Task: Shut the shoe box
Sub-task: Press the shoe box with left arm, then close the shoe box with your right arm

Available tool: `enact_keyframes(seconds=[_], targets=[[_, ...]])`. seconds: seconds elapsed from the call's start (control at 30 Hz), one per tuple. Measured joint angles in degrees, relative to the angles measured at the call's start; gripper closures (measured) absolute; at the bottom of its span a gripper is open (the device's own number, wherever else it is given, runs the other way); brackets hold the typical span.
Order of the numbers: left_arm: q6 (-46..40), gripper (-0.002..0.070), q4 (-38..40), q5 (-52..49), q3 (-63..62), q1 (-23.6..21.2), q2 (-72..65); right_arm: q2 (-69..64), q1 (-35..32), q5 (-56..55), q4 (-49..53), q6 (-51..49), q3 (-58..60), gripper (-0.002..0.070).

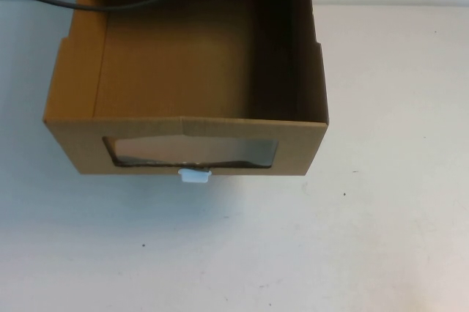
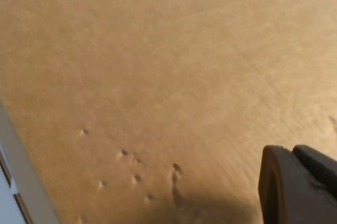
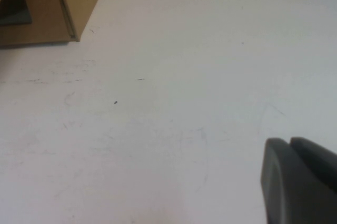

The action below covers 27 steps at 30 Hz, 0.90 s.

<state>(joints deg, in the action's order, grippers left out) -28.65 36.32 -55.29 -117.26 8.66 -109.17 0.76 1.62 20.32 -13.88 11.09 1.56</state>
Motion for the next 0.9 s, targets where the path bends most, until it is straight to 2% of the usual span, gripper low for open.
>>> enact_keyframes(seconds=[0.3,0.53,0.67,0.8,0.9], targets=[[-1.2,0.0677,1.1,1.0,-0.1,0.0,-1.4,0.0,0.0,-1.5,-2.9,0.0,0.0,0.0687],[-1.4,0.0677,1.2,1.1,-0.5,0.0,-1.8,0.0,0.0,-12.7,-31.2,0.1,0.0,0.0687],[-1.5,0.0677,1.2,1.1,-0.6,0.0,-1.7,0.0,0.0,-17.9,-38.5,0.1,0.0,0.0687],[-1.5,0.0677,1.2,1.1,-0.6,0.0,-1.7,-0.8,0.0,-9.6,-40.0,0.7,-4.0,0.0687],[-1.5,0.0677,1.2,1.1,-0.6,0.0,-1.7,-7.0,0.0,1.6,-37.6,1.7,-11.9,0.0687]])
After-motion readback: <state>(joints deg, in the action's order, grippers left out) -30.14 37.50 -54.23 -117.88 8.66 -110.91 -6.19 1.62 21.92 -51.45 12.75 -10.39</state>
